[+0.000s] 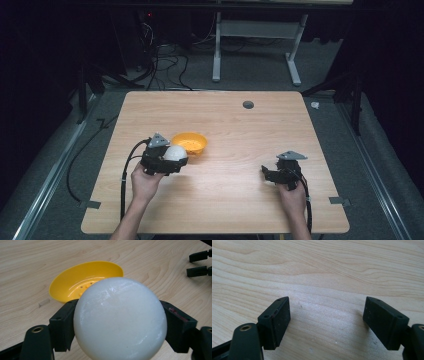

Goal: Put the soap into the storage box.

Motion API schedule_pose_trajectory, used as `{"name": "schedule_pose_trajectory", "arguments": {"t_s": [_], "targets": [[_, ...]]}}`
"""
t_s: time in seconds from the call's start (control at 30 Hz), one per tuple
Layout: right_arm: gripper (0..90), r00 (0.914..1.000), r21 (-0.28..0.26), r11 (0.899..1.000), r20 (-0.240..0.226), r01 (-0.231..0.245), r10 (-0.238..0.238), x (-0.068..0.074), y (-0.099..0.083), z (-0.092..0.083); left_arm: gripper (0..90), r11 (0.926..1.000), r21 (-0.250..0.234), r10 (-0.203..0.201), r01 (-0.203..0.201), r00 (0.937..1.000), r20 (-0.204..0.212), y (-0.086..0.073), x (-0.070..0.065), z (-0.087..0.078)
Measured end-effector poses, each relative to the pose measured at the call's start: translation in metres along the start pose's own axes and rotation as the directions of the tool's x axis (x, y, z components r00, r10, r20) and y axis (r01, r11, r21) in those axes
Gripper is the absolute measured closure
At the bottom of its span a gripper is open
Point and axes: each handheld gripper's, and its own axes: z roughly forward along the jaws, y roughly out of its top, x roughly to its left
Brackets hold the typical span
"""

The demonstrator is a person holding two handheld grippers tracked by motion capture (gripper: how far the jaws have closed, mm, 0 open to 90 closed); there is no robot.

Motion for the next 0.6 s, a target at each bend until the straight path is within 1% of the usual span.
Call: {"name": "schedule_pose_trajectory", "arguments": {"t_s": [0.07, 0.17, 0.23, 0.53, 0.6], "targets": [[22.8, 1.0000, 0.000, 1.000, 0.000, 0.000, 0.000, 0.000, 0.000, 0.000, 24.1, 1.0000, -0.003, 0.002, -0.002, 1.0000, -0.002, 0.001, 0.000, 0.000], [22.8, 1.0000, 0.000, 1.000, -0.001, 0.001, -0.001, 0.000, 0.000, 0.000, 24.1, 0.9999, -0.010, -0.005, 0.006, 1.0000, 0.007, 0.003, 0.002, 0.000], [22.8, 1.0000, 0.000, 1.000, 0.000, 0.001, -0.001, 0.000, 0.000, 0.000, 24.1, 1.0000, -0.003, -0.004, 0.004, 1.0000, -0.002, 0.004, 0.002, 0.001], [22.8, 1.0000, 0.000, 1.000, 0.000, 0.000, 0.000, 0.000, 0.000, 0.000, 24.1, 1.0000, -0.004, 0.006, -0.006, 1.0000, -0.005, 0.013, 0.003, 0.002], [22.8, 1.0000, 0.000, 1.000, 0.000, 0.000, 0.000, 0.000, 0.000, 0.000, 24.1, 1.0000, -0.004, 0.002, -0.002, 1.0000, -0.003, 0.014, 0.004, 0.003]]}}
